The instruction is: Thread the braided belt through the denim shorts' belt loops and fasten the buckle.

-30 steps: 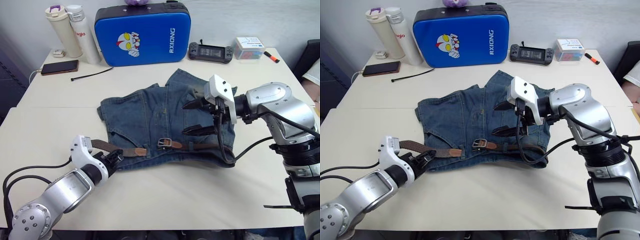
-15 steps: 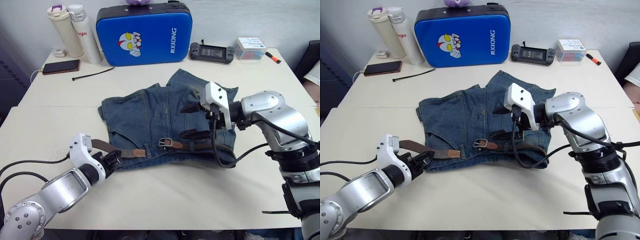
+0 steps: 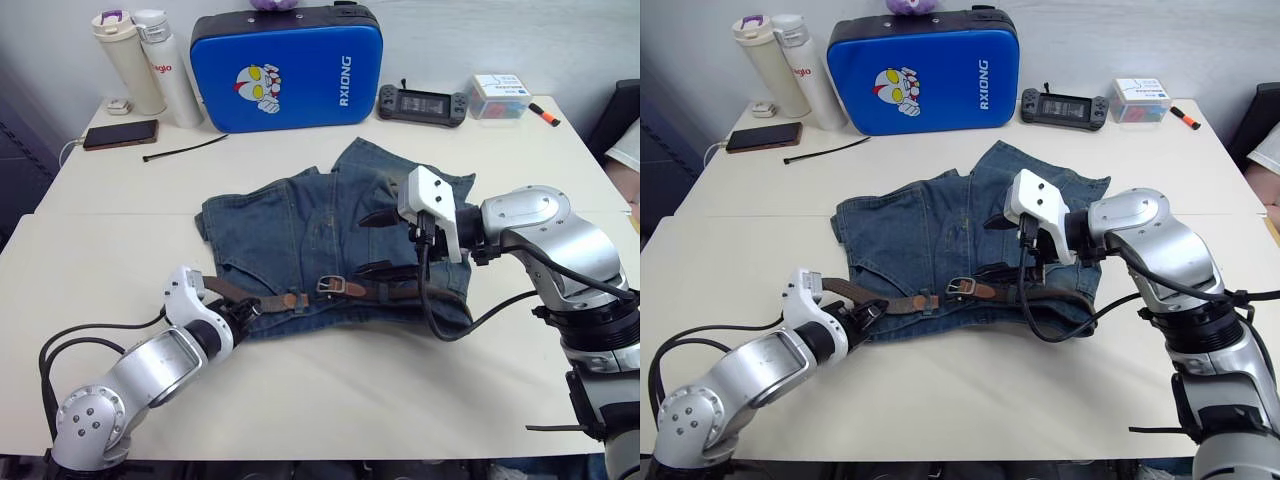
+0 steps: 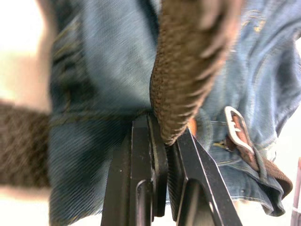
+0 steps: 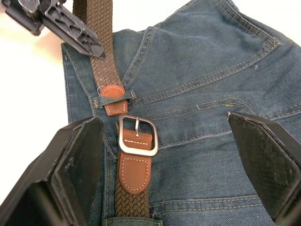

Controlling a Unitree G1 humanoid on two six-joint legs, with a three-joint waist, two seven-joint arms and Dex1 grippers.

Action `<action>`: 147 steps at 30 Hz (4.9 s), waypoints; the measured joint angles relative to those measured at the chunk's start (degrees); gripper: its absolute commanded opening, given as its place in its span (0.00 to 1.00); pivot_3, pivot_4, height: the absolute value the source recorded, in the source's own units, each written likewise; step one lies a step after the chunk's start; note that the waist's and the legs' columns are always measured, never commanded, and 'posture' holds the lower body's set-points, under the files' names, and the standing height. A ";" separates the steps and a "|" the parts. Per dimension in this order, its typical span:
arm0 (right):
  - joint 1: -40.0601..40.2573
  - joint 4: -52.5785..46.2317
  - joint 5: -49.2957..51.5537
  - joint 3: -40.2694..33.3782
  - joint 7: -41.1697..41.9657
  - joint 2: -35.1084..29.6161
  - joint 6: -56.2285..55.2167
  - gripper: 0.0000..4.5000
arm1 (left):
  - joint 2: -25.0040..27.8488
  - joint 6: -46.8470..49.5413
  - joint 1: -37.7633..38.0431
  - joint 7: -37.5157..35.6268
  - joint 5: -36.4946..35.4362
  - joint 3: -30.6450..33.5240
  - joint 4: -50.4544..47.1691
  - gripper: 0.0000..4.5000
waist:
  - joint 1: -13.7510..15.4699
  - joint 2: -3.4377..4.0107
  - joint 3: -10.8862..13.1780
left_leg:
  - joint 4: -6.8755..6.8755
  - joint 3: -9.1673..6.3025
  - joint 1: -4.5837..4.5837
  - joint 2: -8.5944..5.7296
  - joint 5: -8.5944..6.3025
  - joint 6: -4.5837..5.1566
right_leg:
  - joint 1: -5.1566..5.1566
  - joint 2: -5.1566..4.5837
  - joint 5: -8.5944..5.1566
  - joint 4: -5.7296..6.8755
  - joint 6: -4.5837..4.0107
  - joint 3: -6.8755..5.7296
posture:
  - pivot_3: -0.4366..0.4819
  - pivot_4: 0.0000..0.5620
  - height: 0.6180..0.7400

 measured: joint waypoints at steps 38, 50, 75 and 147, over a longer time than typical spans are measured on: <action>14.28 -4.81 -23.71 13.07 -4.23 -0.43 -34.73 1.00 | -5.86 20.26 -12.94 -12.23 0.00 -2.77 19.66 0.00 | 0.12 -0.02 -0.04 | 0.18 -0.06 0.02 -0.07 0.01 0.00 | 0.05 0.02 0.02 0.13 0.04 -0.05 | 0.48 0.27 0.48; 13.46 -4.18 -21.68 9.53 -3.97 2.14 -40.15 1.00 | -1.24 24.98 -14.13 -17.68 -0.52 -2.37 22.53 0.18 | -0.09 0.01 -0.06 | 0.19 -0.10 0.04 -0.03 0.01 -0.01 | 0.05 0.05 0.02 0.14 0.04 -0.05 | 0.48 0.27 0.48; 8.51 -9.51 -7.18 3.15 5.54 -1.74 -21.19 1.00 | 46.53 40.21 -16.23 -68.65 1.23 3.15 13.08 0.62 | -1.28 0.13 0.01 | -0.39 -0.29 0.11 -0.06 0.07 -0.11 | -0.02 0.01 -0.05 -0.09 -0.08 -0.04 | 0.48 0.27 0.48; 16.03 2.44 -29.83 12.55 -5.86 10.25 -48.58 0.37 | 21.66 53.29 -22.82 -89.54 56.19 -3.99 13.27 0.00 | -1.54 0.08 -0.04 | -0.25 -0.32 0.13 -0.07 0.09 -0.14 | -0.06 0.07 -0.04 0.23 -0.07 -0.11 | 0.48 0.27 0.48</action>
